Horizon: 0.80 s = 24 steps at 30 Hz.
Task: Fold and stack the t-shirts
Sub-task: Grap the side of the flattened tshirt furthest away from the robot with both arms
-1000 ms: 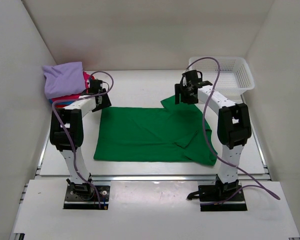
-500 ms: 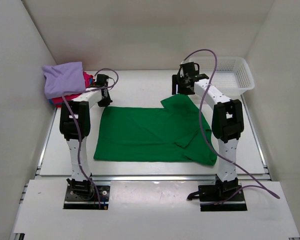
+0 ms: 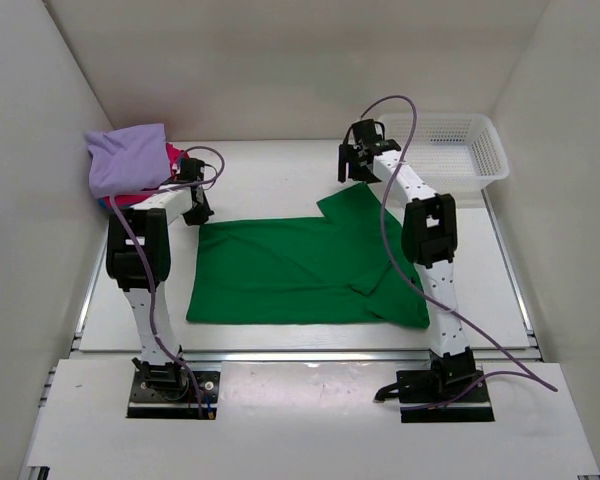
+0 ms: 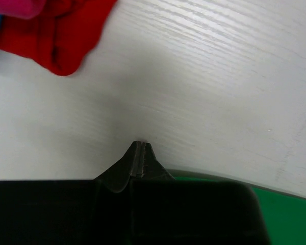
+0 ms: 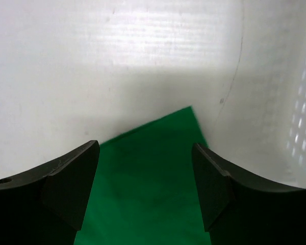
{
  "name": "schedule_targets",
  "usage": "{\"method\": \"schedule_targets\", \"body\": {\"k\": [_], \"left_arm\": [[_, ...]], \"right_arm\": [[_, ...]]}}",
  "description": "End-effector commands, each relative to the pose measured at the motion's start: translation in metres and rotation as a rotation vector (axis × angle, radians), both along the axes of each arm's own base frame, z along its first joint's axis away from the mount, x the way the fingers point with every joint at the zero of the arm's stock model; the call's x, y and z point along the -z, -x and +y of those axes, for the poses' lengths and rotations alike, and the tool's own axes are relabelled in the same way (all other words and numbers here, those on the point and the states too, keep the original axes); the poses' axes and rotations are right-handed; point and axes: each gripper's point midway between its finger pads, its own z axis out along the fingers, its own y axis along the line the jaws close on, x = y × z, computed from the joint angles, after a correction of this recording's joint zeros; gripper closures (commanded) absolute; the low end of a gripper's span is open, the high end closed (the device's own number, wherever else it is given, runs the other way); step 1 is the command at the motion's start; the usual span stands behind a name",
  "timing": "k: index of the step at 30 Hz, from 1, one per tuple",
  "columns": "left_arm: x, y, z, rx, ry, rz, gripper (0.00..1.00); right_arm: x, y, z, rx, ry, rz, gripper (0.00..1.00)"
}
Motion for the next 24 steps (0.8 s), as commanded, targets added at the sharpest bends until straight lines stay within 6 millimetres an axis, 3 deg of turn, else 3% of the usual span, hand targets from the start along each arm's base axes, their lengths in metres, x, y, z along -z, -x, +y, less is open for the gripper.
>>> {"method": "schedule_targets", "body": {"k": [1,2,3,6,10,19,21,22,23,24], "left_arm": [[-0.013,0.01,0.009,-0.007,-0.015,-0.005,1.0],[-0.015,0.012,0.007,0.004,-0.013,-0.006,1.0],[-0.016,0.009,0.007,0.001,-0.012,-0.011,1.0],[-0.016,0.01,0.008,0.0,-0.009,-0.007,1.0],[-0.019,0.009,0.007,0.003,-0.007,-0.013,1.0],[-0.021,0.015,0.012,-0.007,-0.006,-0.016,1.0],[-0.026,0.012,0.012,-0.006,-0.005,-0.037,1.0],[-0.027,0.013,0.011,-0.004,-0.004,-0.039,1.0],[-0.027,0.014,0.011,-0.005,-0.003,-0.039,1.0],[-0.027,0.013,0.01,0.0,-0.003,-0.04,1.0]], "right_arm": [[-0.033,-0.031,0.001,0.062,-0.003,-0.087,0.29],[-0.029,-0.029,0.0,0.068,0.018,-0.055,0.29],[-0.008,-0.031,-0.002,0.079,0.031,-0.024,0.29],[-0.004,-0.035,-0.005,0.097,0.032,-0.016,0.28],[0.013,-0.026,-0.003,0.087,0.064,0.029,0.29],[0.027,-0.015,-0.014,0.12,0.069,0.101,0.31],[0.033,-0.012,-0.016,0.124,0.065,0.124,0.58],[0.03,-0.011,-0.017,0.131,0.068,0.124,0.65],[0.031,-0.01,-0.017,0.126,0.078,0.125,0.82],[0.028,-0.009,-0.014,0.112,0.086,0.121,0.86]]}}
